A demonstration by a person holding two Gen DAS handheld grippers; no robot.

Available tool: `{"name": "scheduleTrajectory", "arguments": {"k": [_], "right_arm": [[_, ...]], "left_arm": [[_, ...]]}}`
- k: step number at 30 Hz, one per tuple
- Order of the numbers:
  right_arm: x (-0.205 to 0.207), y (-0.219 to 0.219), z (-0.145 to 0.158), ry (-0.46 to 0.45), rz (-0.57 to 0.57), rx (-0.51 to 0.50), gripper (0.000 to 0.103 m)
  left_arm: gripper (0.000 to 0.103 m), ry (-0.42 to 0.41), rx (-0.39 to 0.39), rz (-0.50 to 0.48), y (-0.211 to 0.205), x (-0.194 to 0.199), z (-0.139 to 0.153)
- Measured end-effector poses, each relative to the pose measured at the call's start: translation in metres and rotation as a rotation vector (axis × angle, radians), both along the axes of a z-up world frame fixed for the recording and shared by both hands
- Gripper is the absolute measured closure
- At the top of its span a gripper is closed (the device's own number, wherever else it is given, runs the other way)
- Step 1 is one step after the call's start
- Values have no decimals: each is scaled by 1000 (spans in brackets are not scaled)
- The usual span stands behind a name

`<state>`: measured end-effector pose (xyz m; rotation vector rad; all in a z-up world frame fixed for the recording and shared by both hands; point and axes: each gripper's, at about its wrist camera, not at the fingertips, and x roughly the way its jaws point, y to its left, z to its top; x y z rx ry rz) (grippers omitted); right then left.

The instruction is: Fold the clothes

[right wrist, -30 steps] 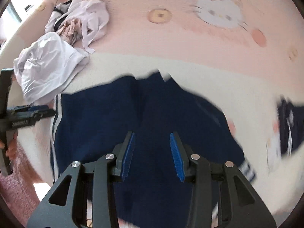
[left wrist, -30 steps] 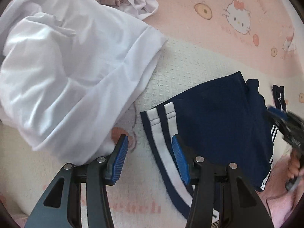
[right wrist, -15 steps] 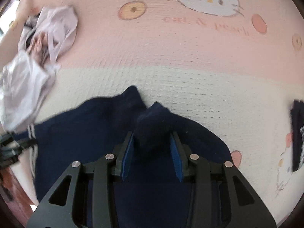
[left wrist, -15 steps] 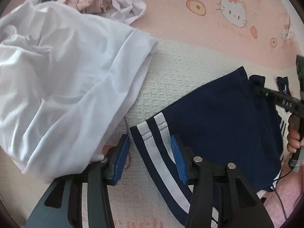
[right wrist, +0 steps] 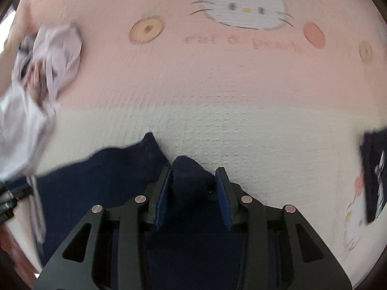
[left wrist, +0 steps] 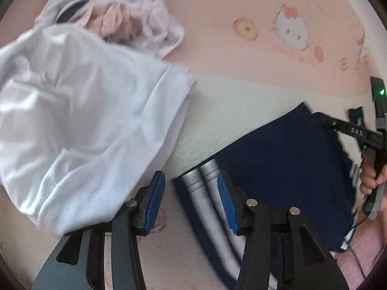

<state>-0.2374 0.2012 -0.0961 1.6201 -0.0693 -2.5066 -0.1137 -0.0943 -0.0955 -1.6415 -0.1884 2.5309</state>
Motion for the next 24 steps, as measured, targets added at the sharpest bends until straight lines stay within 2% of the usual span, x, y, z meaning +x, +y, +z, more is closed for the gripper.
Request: {"name": "scheduleTrajectory", "arguments": {"k": [3, 4, 6, 8, 10, 12, 15, 17, 20, 22, 24], "right_arm": [[21, -3, 22, 21, -8, -76, 66], [34, -5, 30, 25, -2, -85, 66], [66, -4, 40, 6, -3, -79, 65], [97, -2, 48, -16, -9, -80, 65], [127, 5, 40, -57, -40, -106, 65], [146, 10, 19, -116, -78, -100, 65], [176, 21, 4, -164, -114, -60, 65], [188, 25, 6, -146, -114, -18, 65], [199, 31, 13, -98, -116, 65, 65], [205, 34, 10, -103, -113, 108, 65], [213, 39, 7, -120, -113, 133, 65]], "left_arm": [[56, 46, 48, -127, 29, 15, 14], [56, 46, 49, -161, 46, 9, 13], [56, 29, 27, -272, 81, 22, 6], [56, 1, -12, -326, 104, 26, -6], [56, -28, -61, -379, 114, 30, -19], [56, -25, -126, -393, 115, 39, -14], [56, -2, -93, -401, 112, 68, 5], [56, 20, -96, -411, 116, 71, 12], [56, 5, -102, -428, 124, 74, 10], [57, -29, -168, -433, 141, 68, -3], [62, -36, -259, -401, 139, 73, -5]]}}
